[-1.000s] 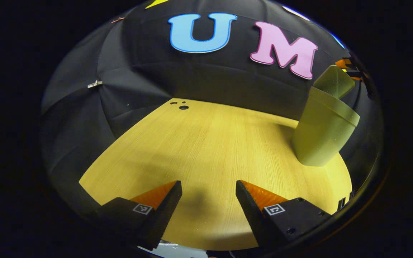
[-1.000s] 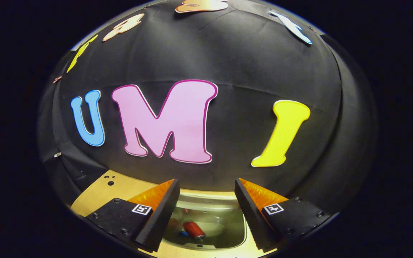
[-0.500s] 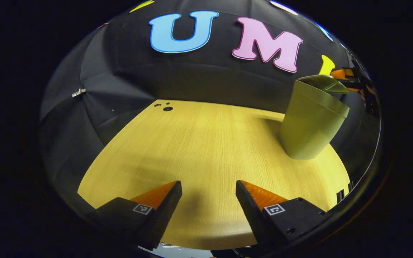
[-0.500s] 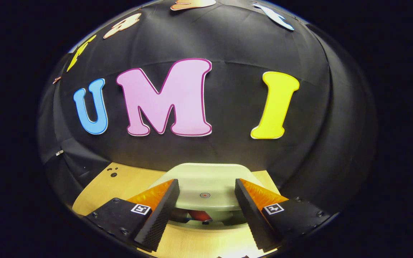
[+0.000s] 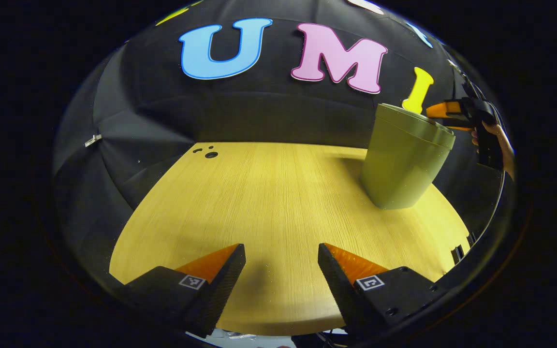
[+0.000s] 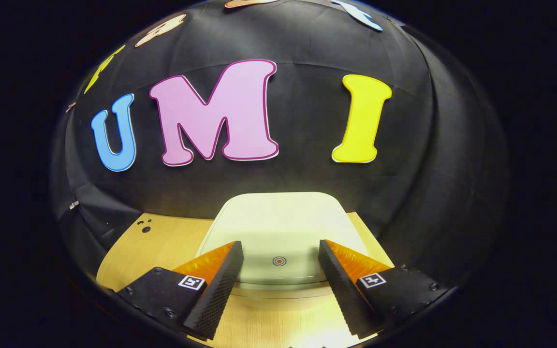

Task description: Press the lid of the desktop garbage bin to open it, pick up the crumpled paper on the desktop and throw it into the bin, then pick up the pop can on the desktop and drop it into the bin, and finally close the garbage bin lid.

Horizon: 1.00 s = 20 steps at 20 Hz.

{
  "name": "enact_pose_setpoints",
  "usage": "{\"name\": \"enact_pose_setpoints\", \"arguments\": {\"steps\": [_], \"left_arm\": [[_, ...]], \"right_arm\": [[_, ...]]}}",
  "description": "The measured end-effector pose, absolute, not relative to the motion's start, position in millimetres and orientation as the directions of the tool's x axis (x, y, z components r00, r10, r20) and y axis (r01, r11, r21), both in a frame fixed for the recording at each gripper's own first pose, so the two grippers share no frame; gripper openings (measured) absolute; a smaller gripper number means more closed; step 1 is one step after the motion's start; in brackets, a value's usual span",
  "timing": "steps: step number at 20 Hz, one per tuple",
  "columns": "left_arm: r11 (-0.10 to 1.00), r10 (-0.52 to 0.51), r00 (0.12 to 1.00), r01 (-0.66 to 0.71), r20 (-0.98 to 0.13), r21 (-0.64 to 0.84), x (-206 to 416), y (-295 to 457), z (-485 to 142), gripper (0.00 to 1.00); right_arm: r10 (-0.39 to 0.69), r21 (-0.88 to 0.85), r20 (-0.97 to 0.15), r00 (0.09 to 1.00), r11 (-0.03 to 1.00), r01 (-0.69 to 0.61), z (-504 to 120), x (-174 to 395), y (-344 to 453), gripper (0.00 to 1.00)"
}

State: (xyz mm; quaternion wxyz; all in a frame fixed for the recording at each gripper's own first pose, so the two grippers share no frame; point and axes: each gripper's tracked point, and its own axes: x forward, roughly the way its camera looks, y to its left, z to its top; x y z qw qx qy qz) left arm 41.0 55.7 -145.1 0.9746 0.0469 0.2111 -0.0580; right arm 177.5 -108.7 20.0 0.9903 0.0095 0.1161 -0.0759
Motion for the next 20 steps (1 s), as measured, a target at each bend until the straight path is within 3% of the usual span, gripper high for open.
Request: {"name": "enact_pose_setpoints", "arguments": {"steps": [8,15,20], "left_arm": [[0.984,-0.121,0.913,0.162,-0.390,0.074,40,52,-135,0.97],[0.989,-0.124,0.954,0.143,-0.273,0.048,42,50,-89,0.97],[0.989,-0.124,0.981,0.135,-0.147,0.067,28,46,-39,0.97]], "right_arm": [[-0.143,-0.032,-0.246,0.959,0.990,0.140,11,176,-105,1.00],[-0.120,-0.015,-0.216,0.969,0.993,0.119,17,171,-97,0.99],[-0.085,-0.038,-0.058,0.995,0.996,0.083,56,140,-64,0.99]]}}
